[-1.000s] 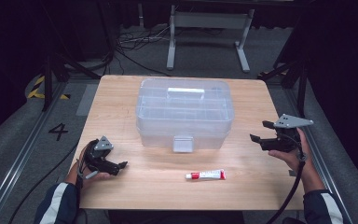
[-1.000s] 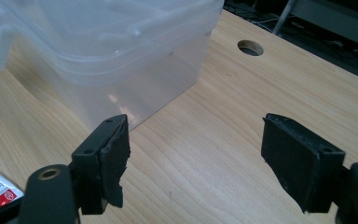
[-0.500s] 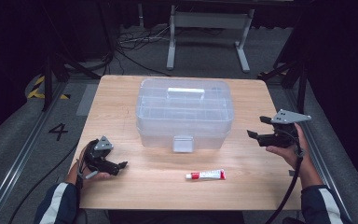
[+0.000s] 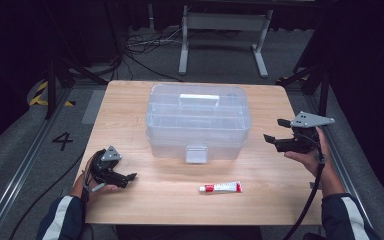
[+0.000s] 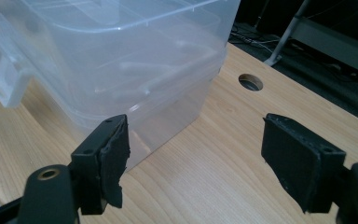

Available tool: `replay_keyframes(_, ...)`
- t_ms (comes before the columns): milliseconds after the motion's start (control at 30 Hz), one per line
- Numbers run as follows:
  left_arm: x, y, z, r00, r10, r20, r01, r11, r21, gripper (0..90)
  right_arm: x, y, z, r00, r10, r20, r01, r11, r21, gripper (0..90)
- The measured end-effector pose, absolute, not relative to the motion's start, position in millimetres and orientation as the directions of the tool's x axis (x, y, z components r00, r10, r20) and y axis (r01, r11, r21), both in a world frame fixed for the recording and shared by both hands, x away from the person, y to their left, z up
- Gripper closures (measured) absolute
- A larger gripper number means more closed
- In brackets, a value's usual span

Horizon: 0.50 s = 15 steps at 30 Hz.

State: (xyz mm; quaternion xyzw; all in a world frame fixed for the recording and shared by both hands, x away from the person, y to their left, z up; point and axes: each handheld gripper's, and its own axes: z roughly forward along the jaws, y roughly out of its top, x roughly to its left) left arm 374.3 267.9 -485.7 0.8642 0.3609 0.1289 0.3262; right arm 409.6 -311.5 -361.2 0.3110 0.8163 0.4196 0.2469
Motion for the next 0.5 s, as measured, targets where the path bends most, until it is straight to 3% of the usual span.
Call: replay_keyframes(500, 374.3, 267.9, -485.7, 0.706, 0.708, -0.013, 0.540, -0.527, 0.657, 0.6, 413.1, -301.2, -348.1, -0.695, 0.701, -0.162, 0.270, 0.463, 0.844, 24.8)
